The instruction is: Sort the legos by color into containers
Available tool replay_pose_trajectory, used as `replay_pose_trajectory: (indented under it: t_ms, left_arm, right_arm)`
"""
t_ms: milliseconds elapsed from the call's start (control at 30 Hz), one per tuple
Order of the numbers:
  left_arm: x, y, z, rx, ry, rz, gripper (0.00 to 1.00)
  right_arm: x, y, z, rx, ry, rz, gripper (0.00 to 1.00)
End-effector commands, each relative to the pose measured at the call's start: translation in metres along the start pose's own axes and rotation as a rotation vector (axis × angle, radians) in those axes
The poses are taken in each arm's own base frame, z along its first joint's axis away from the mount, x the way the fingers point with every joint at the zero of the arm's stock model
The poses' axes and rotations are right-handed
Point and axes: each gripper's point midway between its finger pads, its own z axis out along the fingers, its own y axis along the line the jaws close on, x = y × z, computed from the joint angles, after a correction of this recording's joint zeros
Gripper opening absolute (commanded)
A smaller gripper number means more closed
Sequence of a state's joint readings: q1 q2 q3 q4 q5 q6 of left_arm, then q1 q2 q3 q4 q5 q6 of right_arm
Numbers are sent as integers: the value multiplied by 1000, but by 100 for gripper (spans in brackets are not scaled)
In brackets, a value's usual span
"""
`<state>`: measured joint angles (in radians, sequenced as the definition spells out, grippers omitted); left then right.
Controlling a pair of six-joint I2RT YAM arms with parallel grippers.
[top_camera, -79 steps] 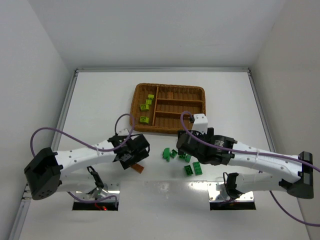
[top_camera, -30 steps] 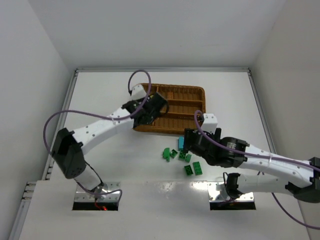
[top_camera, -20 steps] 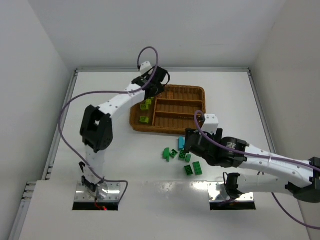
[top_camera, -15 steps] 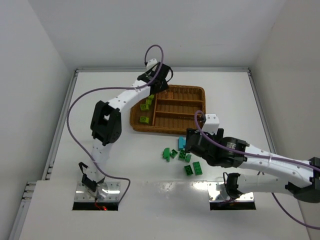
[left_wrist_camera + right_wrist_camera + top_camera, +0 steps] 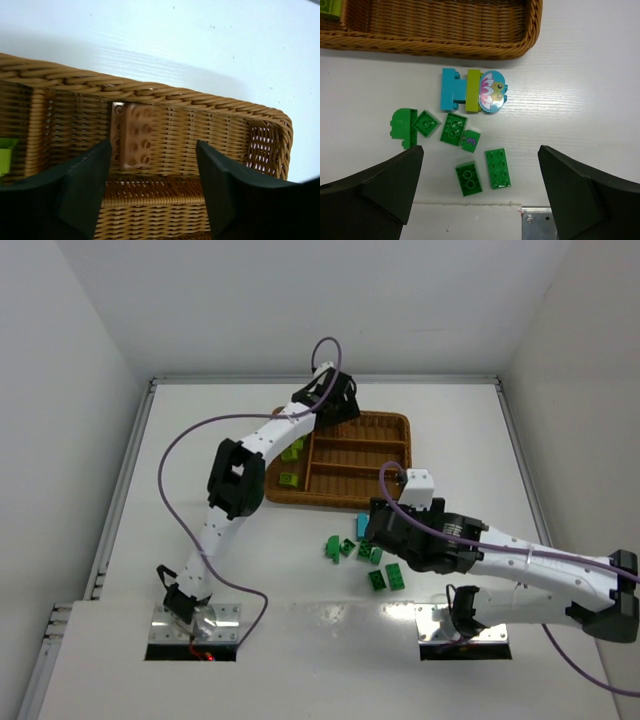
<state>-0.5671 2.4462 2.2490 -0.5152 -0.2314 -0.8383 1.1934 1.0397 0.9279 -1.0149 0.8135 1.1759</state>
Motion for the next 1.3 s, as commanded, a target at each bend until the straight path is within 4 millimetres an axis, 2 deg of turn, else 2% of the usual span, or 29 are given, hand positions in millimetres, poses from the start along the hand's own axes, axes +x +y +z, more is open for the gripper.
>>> replay_pose_trajectory:
  t_ms: [0,67,167,267,333,367,400,433,467,500,533,567,600,633,667,700,733,800,833,867,900,933,967,1033,1067,1100,1167,1200,1267]
  left_arm:
    - [-19,-20,-7,92,-20,-12,76]
    - [-22,-24,-11,105,-21,-13,77]
    - [-36,-33,-30,136,-40,-7,77]
    - [-56,-40,-64,164,-74,9,77]
    - [-57,-34,-81,160,-73,38,77]
    - [-76,-39,-110,178,-119,27,77]
    - [-78,-34,-122,169,-123,37,77]
    - [-81,-26,-143,157,-138,35,77]
    - [-80,-18,-153,134,-142,35,77]
    - [-82,-5,-161,105,-147,32,77]
    - [-63,12,-162,64,-99,34,77]
    - [-66,25,-168,47,-101,25,77]
    - [-78,36,-194,49,-129,-4,77]
    - [-60,59,-192,5,-93,0,77]
    - [-59,72,-199,-16,-100,-6,77]
    - [-57,81,-207,-25,-102,-22,77]
    - [-54,101,-223,-48,-115,-45,77]
    - [-50,121,-237,-72,-131,-69,77]
    - [-41,130,-250,-75,-127,-68,77]
    - [-39,135,-255,-81,-136,-69,77]
    - [-37,144,-259,-95,-135,-74,77]
    - [-26,152,-260,-113,-113,-57,77]
    - [-27,153,-267,-103,-126,-60,77]
    - [-18,160,-270,-116,-110,-47,77]
    - [-5,163,-271,-118,-79,-34,77]
    - [9,170,-268,-135,-46,-11,77]
    - [16,174,-267,-137,-29,-9,77]
    - [19,172,-269,-130,-27,-3,77]
    - [25,172,-268,-130,-16,-4,77]
  right_arm:
    - [-13,-2,-3,19,-34,42,100]
    - [-13,-2,-3,19,-34,42,100]
    - [-16,0,-5,13,-37,48,100]
    - [-14,0,-4,19,-34,42,100]
    - [-14,3,-4,6,-29,41,100]
    - [-14,8,-4,-16,-21,41,100]
    - [-11,11,-3,-21,-12,29,100]
    - [-7,16,-2,-37,10,14,100]
    - [-6,22,-3,-67,22,0,100]
    - [3,38,-3,-135,53,-60,100]
    - [11,50,-1,-165,84,-90,100]
    - [21,59,2,-197,116,-117,100]
    - [32,77,3,-268,159,-131,100]
    - [39,85,6,-286,185,-134,100]
    - [51,91,14,-274,218,-169,100]
    - [54,97,15,-276,224,-168,100]
    - [57,101,19,-273,227,-161,100]
    - [60,113,21,-298,237,-140,100]
    - [61,117,22,-308,241,-136,100]
    - [67,115,23,-307,260,-135,100]
    - [63,116,26,-307,252,-117,97]
    - [70,111,29,-285,268,-122,94]
    - [69,105,30,-259,261,-133,94]
    - [80,88,32,-202,289,-134,94]
    - [79,85,29,-209,284,-111,94]
    - [88,72,30,-185,300,-120,94]
    - [91,60,27,-185,310,-89,94]
    - [103,48,28,-171,337,-107,94]
    - [109,40,24,-172,353,-101,96]
